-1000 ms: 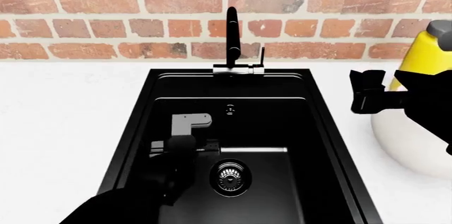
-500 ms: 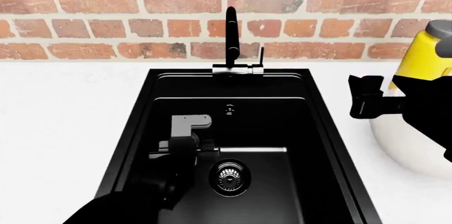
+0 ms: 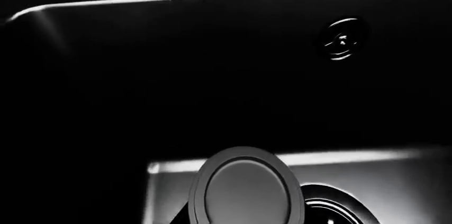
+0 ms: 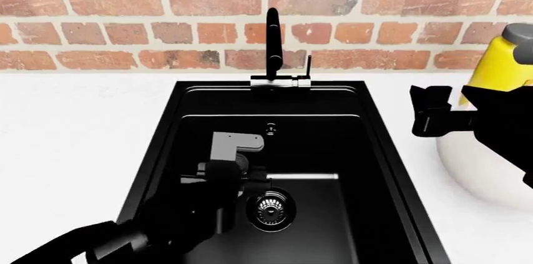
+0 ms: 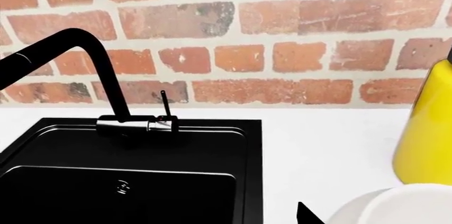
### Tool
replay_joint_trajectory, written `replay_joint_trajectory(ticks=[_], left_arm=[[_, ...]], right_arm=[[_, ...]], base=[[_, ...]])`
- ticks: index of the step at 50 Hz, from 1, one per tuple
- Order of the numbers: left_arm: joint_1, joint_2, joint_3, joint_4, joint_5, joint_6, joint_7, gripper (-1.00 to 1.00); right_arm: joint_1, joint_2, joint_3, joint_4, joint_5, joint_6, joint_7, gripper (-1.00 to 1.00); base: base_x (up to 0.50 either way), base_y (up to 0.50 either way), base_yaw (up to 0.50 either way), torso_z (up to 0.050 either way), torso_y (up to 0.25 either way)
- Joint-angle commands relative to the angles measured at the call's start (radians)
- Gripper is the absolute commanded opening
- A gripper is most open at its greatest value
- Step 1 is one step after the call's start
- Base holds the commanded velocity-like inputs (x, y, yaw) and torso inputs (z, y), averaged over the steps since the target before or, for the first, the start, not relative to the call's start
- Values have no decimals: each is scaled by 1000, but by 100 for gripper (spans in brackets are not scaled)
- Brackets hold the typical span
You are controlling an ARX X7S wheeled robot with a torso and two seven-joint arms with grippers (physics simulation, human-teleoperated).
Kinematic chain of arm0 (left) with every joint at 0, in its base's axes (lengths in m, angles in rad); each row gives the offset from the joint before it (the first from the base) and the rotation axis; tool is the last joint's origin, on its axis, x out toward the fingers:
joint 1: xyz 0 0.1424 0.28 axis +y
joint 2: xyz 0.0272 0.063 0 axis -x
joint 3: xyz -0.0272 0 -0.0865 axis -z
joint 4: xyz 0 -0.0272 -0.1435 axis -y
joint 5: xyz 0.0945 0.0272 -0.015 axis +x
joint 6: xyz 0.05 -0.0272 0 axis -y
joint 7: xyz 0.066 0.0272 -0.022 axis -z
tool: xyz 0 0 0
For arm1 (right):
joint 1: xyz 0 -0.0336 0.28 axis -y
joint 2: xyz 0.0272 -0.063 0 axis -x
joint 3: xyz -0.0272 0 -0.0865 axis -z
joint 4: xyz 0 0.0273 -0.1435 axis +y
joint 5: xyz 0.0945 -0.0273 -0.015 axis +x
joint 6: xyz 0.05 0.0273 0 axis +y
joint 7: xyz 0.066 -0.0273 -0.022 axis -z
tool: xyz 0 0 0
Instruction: Pick the cup and bowl from the sink and place them on the counter for drying.
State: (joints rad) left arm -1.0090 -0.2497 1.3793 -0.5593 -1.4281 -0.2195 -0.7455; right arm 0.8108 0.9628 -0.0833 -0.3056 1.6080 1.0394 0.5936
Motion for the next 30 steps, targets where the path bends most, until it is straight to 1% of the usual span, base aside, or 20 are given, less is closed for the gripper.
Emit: replay_joint_trajectory(ticks=[1,6,17,19,22,23,28,30], left_arm=[[-34,-123,-7,331,-55,-51,-129,-100],[-58,-148,-18,408,-75,-70,-153,-100],[-135,-209,-51,506,-133,-126,-155,-100],[-157,-225,-59,518,-157,-148,-138,-100],[-195,-251,-72,525,-219,-199,-79,-100],[-204,-250,-70,520,-218,-210,-63,-100],[-288,-295,-77,535,-255,-291,0,-100],[-316,-306,-83,528,-260,-306,8,-100]], right_arm=[[6,-2,-6,6,0,-2,-3,100],[9,-9,-12,14,-7,-4,-10,100],[14,-7,-16,14,1,-3,-7,100],[16,-7,-18,14,3,-1,-6,100],[16,-8,-20,15,4,-1,-6,100],[14,-8,-21,14,4,-2,-6,100],[11,-8,-21,13,5,-3,-8,100],[14,-9,-22,12,5,-4,-8,100]], base=[[0,0,0,0,0],[0,0,0,0,0],[0,0,0,0,0],[0,0,0,0,0],[0,0,0,0,0],[0,0,0,0,0],[0,0,0,0,0],[0,0,0,0,0]])
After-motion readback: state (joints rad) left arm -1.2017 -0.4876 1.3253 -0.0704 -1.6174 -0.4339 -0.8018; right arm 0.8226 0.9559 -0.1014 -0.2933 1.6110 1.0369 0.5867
